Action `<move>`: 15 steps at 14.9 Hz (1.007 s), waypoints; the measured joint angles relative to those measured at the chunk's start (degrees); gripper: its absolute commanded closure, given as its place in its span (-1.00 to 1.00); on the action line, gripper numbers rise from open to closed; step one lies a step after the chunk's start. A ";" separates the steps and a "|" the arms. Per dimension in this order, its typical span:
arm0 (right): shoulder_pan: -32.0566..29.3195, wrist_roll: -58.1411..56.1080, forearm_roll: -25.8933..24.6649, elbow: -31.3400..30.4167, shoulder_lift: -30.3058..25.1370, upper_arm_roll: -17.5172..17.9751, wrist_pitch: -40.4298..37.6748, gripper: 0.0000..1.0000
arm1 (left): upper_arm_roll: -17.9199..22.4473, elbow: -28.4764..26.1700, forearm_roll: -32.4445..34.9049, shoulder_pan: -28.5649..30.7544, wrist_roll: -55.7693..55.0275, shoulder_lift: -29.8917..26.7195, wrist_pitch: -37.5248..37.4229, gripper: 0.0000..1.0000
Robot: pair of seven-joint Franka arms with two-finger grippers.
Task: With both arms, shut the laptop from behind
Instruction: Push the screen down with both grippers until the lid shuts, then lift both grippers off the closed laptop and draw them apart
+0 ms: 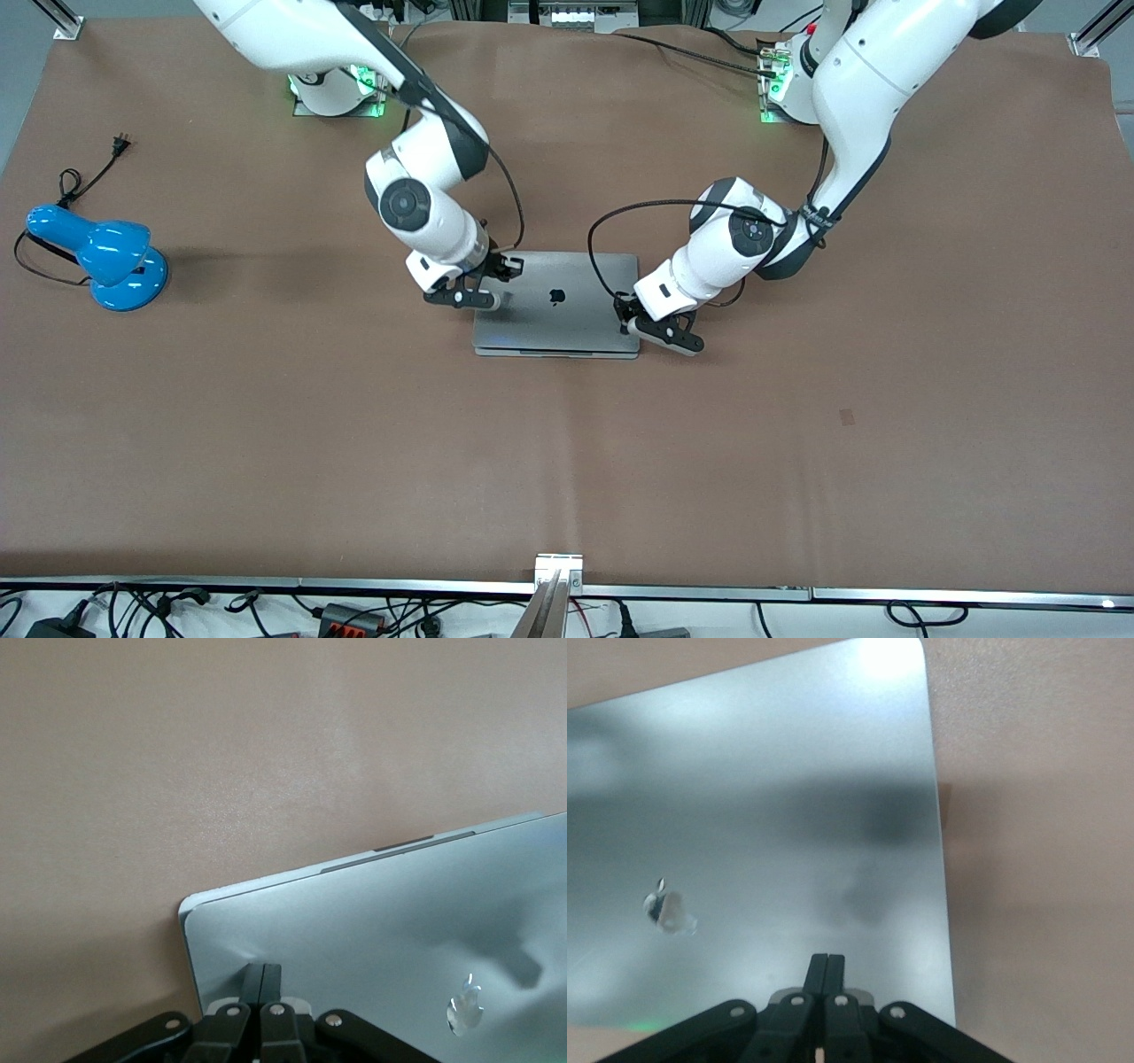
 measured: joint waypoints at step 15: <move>1.28 -2.51 -0.45 6.56 1.46 -4.73 -5.25 1.00 | 0.51 2.23 1.63 0.28 0.21 0.76 -1.39 1.00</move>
